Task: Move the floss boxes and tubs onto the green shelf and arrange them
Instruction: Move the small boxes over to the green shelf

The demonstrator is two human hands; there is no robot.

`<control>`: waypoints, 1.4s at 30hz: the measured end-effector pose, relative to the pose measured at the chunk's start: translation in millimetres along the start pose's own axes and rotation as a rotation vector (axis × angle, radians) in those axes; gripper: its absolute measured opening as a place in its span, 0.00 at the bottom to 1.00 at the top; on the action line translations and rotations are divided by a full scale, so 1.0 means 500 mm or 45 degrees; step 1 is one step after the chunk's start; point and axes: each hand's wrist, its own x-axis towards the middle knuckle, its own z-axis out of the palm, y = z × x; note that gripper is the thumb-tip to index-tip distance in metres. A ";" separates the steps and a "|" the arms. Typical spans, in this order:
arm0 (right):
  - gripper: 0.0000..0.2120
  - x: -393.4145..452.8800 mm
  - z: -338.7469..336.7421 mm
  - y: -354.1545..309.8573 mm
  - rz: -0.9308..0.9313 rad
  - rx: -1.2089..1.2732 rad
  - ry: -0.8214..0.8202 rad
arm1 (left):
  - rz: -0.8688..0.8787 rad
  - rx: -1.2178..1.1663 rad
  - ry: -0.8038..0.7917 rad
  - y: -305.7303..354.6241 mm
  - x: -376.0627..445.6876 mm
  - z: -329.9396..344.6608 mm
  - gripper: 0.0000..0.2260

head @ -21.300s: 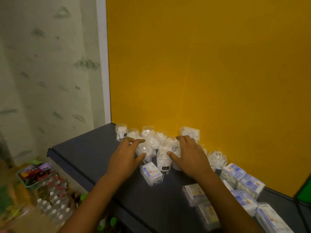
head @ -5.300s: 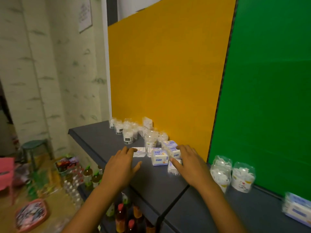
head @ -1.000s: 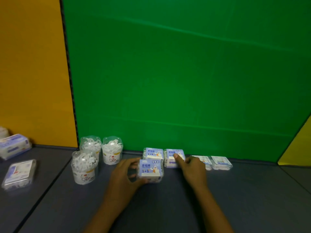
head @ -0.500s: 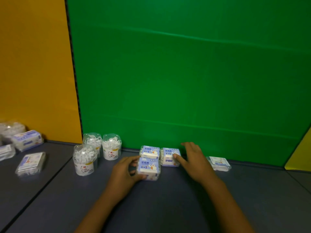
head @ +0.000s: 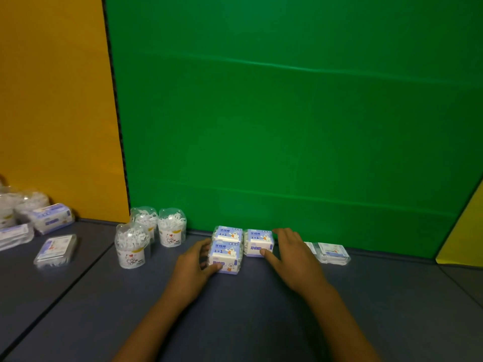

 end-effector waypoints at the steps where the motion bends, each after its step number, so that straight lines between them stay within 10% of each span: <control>1: 0.27 -0.001 -0.003 -0.004 0.003 -0.036 -0.004 | 0.009 0.040 -0.011 0.001 -0.006 -0.005 0.30; 17: 0.29 -0.069 -0.011 -0.305 -0.200 -0.094 0.061 | 0.301 1.092 0.239 0.033 -0.204 -0.349 0.26; 42: 0.27 -0.106 0.167 -0.949 -0.738 0.263 -0.075 | -0.238 1.271 0.542 -0.181 -0.572 -0.849 0.25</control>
